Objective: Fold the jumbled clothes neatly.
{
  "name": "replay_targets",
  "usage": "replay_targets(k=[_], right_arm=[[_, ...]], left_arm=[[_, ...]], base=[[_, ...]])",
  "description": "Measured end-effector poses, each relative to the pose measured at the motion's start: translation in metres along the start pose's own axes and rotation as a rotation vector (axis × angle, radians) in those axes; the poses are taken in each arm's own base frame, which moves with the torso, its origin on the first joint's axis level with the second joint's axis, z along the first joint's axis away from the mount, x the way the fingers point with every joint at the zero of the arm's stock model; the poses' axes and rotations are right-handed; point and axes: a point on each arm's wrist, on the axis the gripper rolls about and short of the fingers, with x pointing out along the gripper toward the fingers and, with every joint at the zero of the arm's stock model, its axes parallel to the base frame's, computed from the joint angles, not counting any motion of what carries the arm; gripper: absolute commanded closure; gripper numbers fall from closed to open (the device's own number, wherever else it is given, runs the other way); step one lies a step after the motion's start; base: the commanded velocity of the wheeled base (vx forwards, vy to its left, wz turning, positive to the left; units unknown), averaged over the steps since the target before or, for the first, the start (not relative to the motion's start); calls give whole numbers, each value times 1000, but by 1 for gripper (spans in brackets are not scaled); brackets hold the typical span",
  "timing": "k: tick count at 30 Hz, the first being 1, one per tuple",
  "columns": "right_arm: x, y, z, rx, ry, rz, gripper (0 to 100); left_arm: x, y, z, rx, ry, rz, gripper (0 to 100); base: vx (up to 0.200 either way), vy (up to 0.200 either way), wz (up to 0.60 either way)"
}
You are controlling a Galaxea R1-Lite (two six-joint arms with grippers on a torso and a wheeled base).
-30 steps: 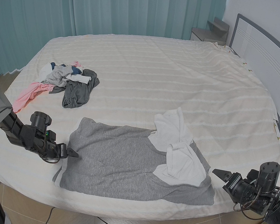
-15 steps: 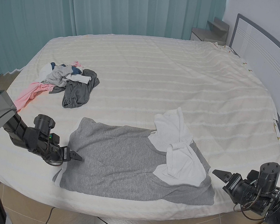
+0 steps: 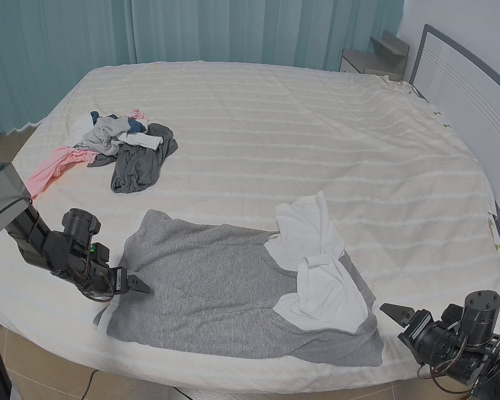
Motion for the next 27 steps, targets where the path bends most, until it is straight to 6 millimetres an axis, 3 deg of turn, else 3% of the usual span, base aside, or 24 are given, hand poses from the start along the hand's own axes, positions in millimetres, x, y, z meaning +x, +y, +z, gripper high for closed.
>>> replay_targets(k=[4,5,20,27], right_arm=[[1,0,0,1,2,-2,0],[1,0,0,1,2,-3,0],[1,-1,-1,3,5,-7,0],[1,-2,-1,3,8,-13,0]], left_arm=[[-3,0,-2,5,-9,-2,0],[-3,-1,-2,11,-26,-5,100],[-7,2,-2,13,-58,7,100],[-17,5,2,-1,-90,17,100]], base=[[0,0,0],[0,0,0],[0,0,0],[0,0,0]])
